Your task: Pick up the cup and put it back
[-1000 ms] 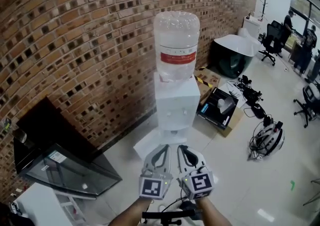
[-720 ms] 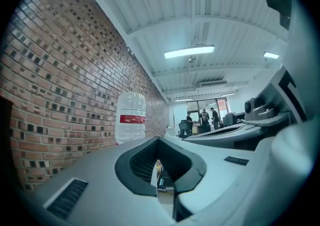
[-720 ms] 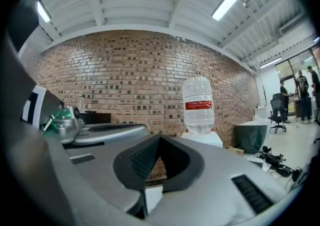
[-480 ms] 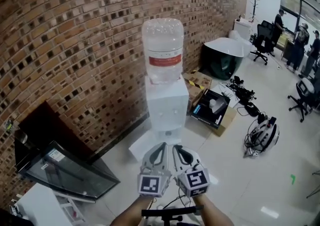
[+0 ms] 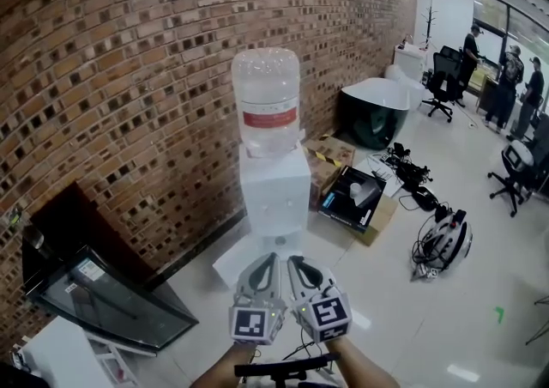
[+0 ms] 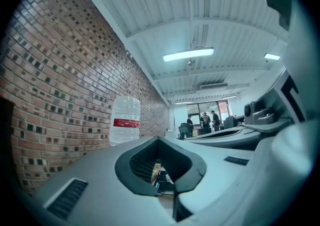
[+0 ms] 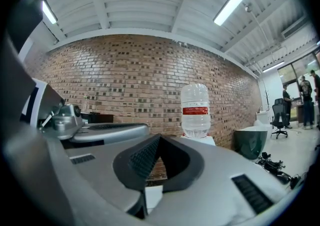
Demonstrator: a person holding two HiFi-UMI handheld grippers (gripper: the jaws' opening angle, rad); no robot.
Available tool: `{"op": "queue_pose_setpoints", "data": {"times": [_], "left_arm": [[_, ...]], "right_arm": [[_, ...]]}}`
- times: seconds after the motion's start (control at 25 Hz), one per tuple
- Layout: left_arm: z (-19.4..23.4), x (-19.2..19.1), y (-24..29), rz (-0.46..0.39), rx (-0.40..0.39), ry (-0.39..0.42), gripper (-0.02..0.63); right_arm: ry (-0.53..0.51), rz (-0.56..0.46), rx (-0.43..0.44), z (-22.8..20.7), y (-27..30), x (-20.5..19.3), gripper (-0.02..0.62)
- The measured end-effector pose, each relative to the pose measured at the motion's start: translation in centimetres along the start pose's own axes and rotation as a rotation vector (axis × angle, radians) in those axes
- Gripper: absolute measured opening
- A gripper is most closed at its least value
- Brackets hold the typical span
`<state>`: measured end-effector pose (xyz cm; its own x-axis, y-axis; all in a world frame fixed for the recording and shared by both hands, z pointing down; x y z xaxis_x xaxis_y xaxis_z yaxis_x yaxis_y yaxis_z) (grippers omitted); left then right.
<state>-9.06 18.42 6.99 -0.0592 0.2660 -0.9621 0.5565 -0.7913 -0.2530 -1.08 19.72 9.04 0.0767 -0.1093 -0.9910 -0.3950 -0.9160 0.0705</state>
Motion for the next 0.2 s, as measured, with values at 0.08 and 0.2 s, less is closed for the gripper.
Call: {"op": "queue_pose_setpoints", "data": {"times": [0.08, 0.2], "left_arm": [[-0.11, -0.08, -0.08, 0.004, 0.0, 0.005, 0.0], [-0.13, -0.21, -0.15, 0.005, 0.003, 0.003, 0.0]], "right_arm": [[-0.004, -0.003, -0.001, -0.04, -0.18, 0.03, 0.0], [-0.005, -0.007, 0.001, -0.12, -0.36, -0.29, 0.0]]}}
Point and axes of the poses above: the fingertips, and each gripper's own axes: y forward along the fingers, z to its left, x out of its top, the point moved 5 cm from there along -y, backward along the fingers, and after that the axes turned 5 degrees about y, right-handed, at the moved point
